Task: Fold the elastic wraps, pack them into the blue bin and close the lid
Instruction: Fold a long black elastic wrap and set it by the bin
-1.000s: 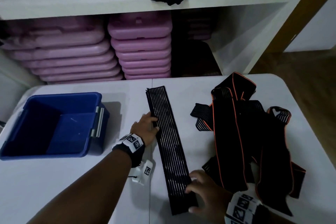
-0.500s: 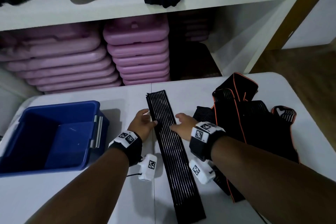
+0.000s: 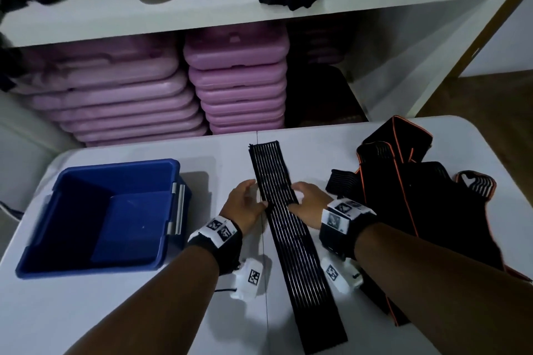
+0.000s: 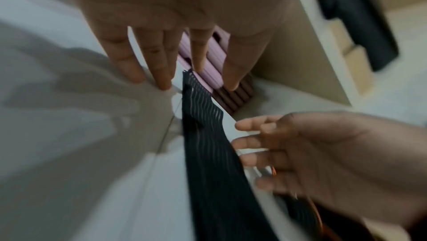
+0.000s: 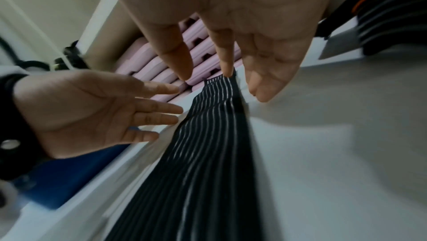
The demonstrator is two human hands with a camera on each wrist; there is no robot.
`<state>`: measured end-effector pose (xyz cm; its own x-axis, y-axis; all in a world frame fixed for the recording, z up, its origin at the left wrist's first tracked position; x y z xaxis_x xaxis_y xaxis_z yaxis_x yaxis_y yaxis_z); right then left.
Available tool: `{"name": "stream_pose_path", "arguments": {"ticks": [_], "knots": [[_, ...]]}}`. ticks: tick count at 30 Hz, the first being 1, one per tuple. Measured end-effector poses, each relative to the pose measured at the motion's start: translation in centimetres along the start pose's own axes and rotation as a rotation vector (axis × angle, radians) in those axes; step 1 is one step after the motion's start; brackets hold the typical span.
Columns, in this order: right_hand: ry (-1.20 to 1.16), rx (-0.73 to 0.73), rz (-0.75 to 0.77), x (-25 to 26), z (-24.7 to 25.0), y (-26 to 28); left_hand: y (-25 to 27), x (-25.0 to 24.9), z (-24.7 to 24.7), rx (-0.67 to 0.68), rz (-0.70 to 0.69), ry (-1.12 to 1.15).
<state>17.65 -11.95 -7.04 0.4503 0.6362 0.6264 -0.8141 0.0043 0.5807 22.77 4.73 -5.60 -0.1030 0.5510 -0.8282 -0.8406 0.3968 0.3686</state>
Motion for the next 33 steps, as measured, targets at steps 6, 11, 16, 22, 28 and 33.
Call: {"name": "stream_pose_path", "arguments": {"ticks": [6, 11, 16, 22, 28, 33], "knots": [[0.229, 0.103, 0.127, -2.9, -3.4, 7.0, 6.7, 1.9, -5.0, 0.215, -0.128, -0.581], [0.446, 0.269, 0.269, -5.3, -7.8, 12.3, 12.5, 0.8, -9.5, 0.325, -0.154, -0.825], [0.587, 0.22, 0.438, -5.0, -8.0, 14.9, 15.0, 1.9, -13.0, 0.387, -0.117, -0.974], [0.697, 0.178, 0.454, -5.8, -8.6, 15.2, 15.8, 1.7, -13.8, 0.305, -0.114, -1.015], [0.701, 0.139, 0.489, -7.0, -9.9, 15.0, 18.7, 0.4, -15.4, 0.154, -0.266, -0.939], [0.783, 0.181, 0.502, -7.4, -9.9, 15.8, 19.2, 1.6, -15.7, 0.211, -0.2, -1.008]]}}
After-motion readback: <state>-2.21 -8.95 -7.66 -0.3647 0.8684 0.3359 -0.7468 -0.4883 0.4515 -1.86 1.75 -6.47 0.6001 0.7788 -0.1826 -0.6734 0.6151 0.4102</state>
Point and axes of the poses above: each hand's wrist, its own y-axis away from the middle knuckle, its own z-axis out of the back of the hand, x = y × z, the point moved 9 cm from there along -y, towards the middle knuckle, and after that the axes turned 5 degrees about x, right-handed, at the moved point
